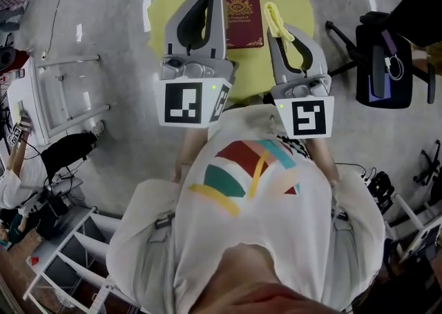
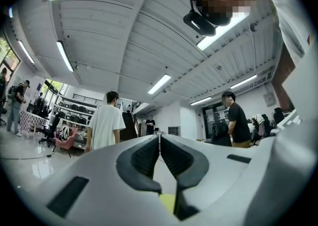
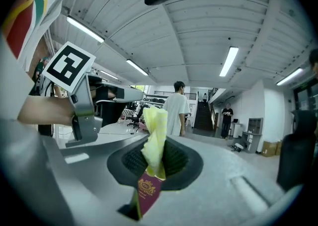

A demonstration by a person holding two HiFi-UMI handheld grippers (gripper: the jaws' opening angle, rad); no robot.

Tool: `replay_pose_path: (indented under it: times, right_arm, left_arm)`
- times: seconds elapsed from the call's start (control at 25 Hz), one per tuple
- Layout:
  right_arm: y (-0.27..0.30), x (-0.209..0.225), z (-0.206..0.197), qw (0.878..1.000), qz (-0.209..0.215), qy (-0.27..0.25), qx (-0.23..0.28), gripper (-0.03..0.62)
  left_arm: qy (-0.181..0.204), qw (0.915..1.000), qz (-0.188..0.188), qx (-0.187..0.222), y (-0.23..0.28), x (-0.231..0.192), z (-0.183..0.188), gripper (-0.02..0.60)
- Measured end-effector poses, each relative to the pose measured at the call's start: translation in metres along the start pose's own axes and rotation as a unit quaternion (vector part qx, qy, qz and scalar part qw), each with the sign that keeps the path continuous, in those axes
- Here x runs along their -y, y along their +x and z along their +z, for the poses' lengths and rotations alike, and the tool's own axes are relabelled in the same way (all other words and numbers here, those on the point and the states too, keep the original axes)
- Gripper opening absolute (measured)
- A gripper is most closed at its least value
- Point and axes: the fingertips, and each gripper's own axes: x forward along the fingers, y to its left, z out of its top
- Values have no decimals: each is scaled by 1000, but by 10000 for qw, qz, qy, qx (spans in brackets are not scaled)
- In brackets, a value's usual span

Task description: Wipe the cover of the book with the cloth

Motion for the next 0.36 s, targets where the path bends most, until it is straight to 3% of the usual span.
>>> replay_pose_path:
  times: [0.36]
  right_arm:
    - [-12,31,1,9993,-338,-103,113,31]
  left_arm:
    - [236,9997,-45,58,5,16,5,17]
